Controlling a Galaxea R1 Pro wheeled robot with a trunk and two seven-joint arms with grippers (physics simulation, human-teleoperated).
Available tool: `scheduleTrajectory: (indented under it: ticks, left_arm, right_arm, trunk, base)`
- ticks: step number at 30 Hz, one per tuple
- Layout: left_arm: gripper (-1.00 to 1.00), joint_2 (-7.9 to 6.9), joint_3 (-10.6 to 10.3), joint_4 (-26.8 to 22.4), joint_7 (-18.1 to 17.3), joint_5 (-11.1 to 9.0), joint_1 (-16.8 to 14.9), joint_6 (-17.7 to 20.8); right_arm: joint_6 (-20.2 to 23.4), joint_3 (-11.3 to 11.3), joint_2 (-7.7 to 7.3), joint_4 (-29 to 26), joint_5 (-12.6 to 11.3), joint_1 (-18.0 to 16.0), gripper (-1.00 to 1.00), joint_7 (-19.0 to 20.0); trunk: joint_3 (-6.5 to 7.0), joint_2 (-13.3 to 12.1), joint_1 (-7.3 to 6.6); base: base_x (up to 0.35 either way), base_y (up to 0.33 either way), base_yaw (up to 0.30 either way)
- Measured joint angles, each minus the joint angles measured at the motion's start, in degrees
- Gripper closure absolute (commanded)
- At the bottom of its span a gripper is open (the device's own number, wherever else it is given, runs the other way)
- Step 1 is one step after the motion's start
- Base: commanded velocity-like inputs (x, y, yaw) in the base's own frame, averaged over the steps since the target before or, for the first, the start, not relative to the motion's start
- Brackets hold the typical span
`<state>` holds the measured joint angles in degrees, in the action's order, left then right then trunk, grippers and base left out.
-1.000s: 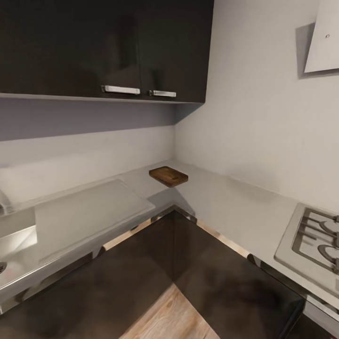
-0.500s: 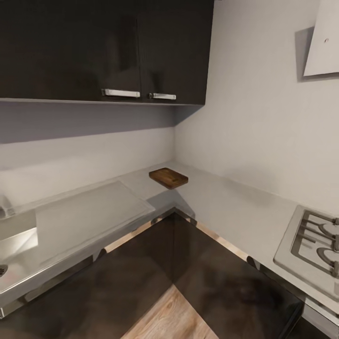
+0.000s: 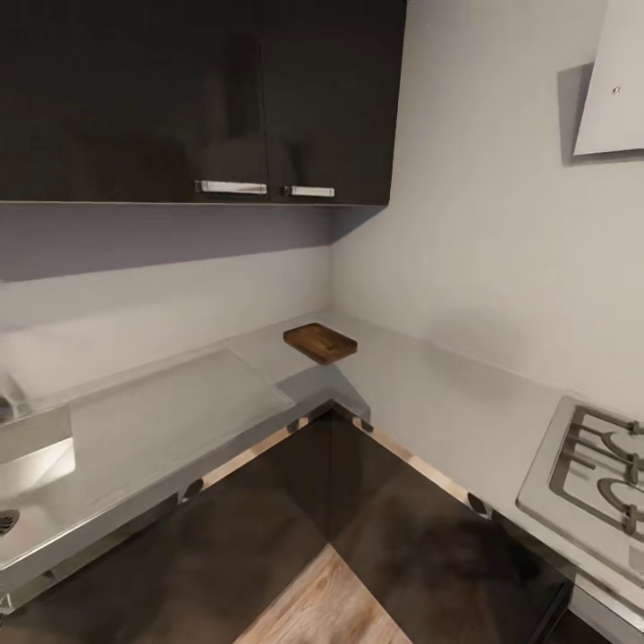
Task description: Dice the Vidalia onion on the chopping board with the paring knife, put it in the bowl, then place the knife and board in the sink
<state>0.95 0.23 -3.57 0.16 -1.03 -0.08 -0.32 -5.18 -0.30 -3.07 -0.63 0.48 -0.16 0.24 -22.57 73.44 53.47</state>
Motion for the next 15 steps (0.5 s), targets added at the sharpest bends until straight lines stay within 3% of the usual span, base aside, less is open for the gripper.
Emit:
scheduleTrajectory:
  ticks: [15]
  left_arm:
    - [-1.00,0.62,-0.11,0.00,-0.20,0.07,0.00,0.00]
  right_arm:
    - [0.07,-0.01,0.00,0.00,0.00,0.00,-1.00,0.00]
  trunk:
    - [2.70,-6.02,-3.30]
  base:
    - [0.000,0.000,0.000]
